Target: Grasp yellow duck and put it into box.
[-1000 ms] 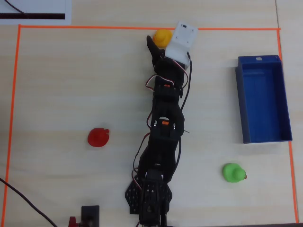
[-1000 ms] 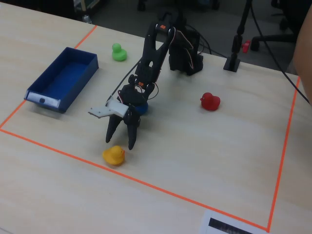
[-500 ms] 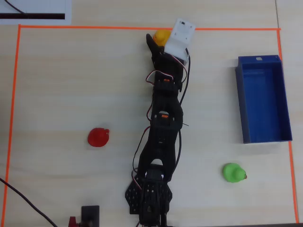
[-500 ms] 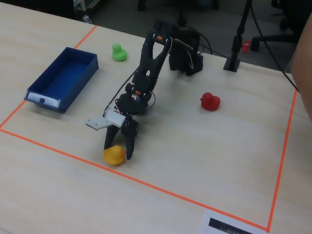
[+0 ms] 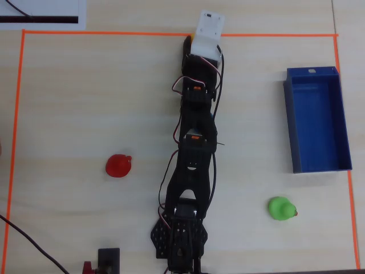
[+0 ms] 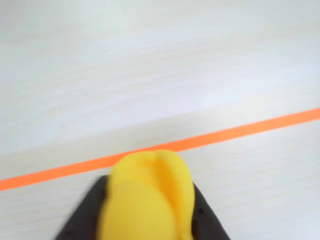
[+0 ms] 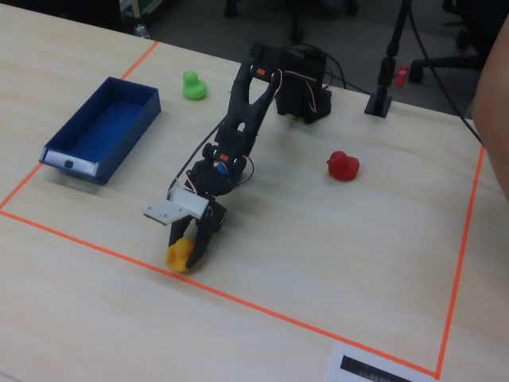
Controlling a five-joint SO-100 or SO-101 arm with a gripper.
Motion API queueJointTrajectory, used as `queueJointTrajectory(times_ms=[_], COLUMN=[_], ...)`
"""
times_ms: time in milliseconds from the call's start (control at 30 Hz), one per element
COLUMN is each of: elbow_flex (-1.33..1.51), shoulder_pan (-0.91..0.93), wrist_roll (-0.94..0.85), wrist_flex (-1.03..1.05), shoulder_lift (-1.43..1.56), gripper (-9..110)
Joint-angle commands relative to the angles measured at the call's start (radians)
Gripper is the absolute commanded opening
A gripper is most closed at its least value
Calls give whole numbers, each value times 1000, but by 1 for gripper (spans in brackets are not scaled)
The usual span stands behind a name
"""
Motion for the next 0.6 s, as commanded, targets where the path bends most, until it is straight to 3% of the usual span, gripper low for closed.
queueJointTrajectory(times_ms=[0,233,567], elbow_flex=[-21,28,97], shoulder_pan=[11,29,155], wrist_roll=[-6,123,284], wrist_flex=[54,164,574], shoulder_lift=[61,265,833], gripper=[0,0,0])
